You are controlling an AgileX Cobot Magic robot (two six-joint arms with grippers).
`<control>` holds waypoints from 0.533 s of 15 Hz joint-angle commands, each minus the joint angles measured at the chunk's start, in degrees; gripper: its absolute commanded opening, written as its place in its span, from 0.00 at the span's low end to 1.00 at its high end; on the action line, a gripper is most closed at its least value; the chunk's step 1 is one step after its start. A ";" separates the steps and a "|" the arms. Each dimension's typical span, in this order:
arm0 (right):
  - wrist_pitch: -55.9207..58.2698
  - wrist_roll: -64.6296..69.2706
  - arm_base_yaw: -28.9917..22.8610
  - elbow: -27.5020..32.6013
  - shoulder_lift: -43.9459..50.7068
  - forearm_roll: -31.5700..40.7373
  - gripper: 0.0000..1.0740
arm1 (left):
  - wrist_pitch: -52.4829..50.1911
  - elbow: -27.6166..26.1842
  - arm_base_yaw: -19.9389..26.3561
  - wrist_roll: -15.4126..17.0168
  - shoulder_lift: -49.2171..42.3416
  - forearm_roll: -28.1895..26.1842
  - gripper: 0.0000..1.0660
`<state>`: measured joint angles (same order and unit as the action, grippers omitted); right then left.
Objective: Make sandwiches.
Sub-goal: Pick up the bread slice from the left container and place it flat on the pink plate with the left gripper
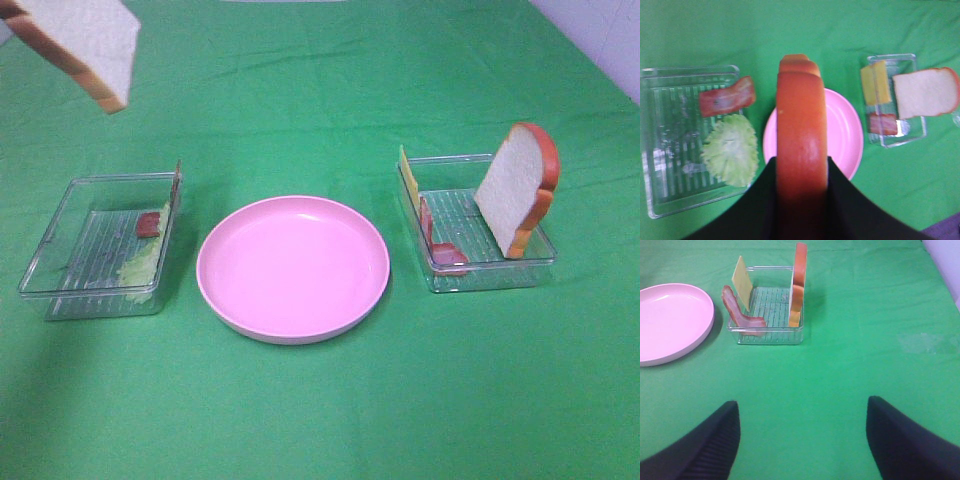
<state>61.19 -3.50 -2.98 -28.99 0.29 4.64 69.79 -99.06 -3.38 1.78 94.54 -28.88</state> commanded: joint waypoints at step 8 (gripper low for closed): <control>-0.52 -0.46 0.29 0.11 0.86 0.40 0.63 | -7.28 4.24 -16.73 -1.78 10.03 -4.70 0.00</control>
<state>61.19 -3.50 -2.98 -28.99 0.29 5.04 63.83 -95.23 -19.71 0.00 104.34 -32.54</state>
